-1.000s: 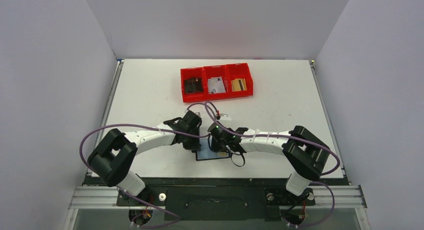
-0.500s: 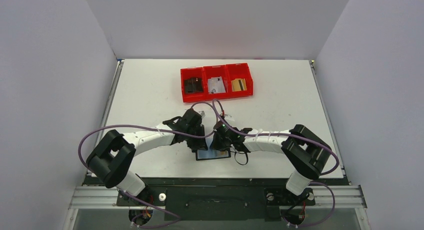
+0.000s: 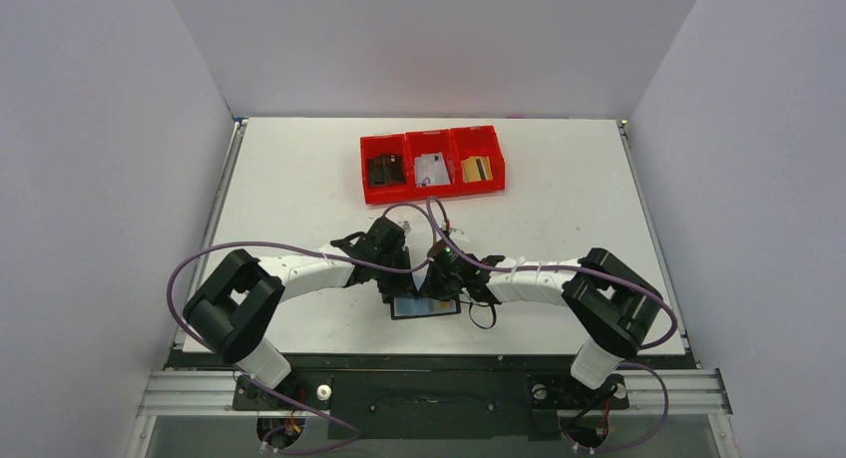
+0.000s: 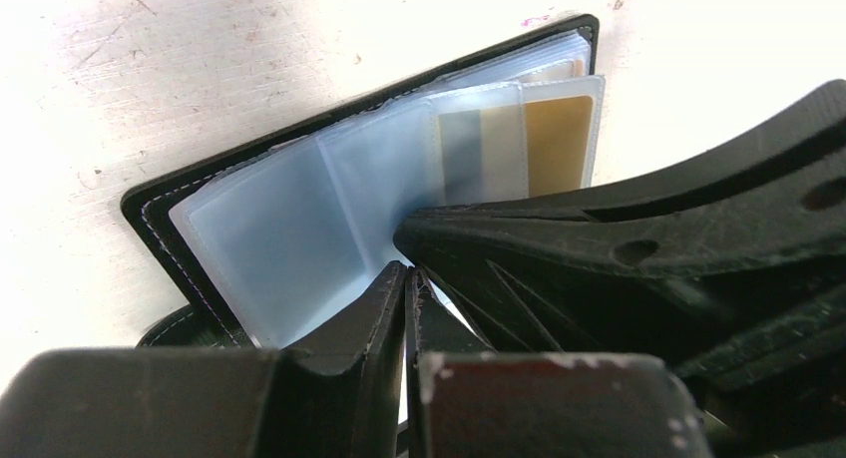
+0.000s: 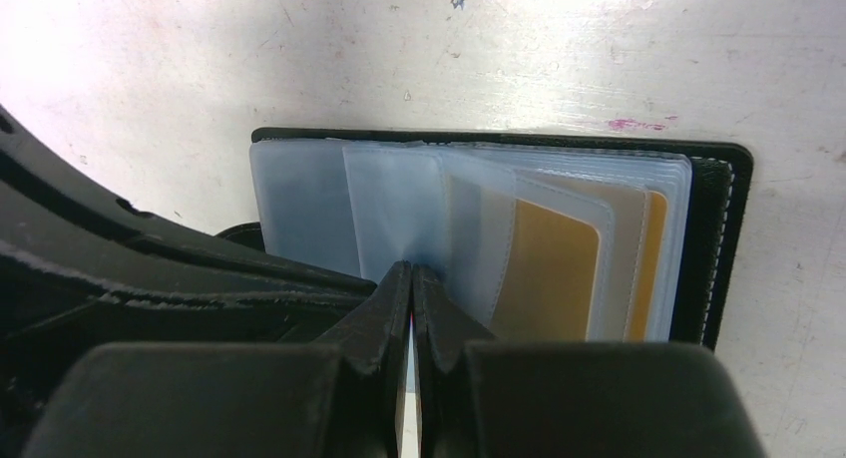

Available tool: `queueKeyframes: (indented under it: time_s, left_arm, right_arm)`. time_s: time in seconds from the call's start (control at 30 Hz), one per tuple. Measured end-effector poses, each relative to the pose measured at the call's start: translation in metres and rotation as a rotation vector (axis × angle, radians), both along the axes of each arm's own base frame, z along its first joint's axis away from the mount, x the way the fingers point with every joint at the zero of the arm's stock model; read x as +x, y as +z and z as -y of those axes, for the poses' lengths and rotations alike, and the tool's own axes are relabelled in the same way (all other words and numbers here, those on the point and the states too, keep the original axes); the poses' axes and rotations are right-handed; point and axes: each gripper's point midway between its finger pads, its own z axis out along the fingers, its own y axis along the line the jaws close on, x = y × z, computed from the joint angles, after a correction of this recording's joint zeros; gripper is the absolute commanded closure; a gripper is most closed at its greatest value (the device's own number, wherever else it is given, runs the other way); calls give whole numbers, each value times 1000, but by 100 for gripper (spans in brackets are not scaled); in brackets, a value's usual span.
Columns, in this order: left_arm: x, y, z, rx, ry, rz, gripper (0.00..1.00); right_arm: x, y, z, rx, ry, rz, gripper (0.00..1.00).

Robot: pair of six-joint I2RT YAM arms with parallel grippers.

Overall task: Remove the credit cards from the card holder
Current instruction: Remove the credit card from the card holder.

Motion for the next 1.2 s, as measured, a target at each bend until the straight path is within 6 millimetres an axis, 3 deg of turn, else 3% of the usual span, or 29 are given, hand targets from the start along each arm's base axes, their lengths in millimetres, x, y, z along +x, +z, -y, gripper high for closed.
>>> queueKeyframes:
  time_s: [0.23,0.37,0.6,0.87,1.2]
  left_arm:
    - [2,-11,-4,34,21,-11,100]
    - [2,-11,-5,36,25,-10,100]
    - [2,-11,-4,36,31,-13,100]
    - [3,-11,-4,37,33,-14,100]
    - [2,-12,-4,37,33,-15,100]
  right_arm:
    - [-1,6,3,0,0,3,100]
    - [3,23,8,10,-9,34,100]
    - [22,50,29,30,-64,105,88]
    - [17,34,46,-20,-74,77,78]
    - [12,18,45,-28,-56,40,74]
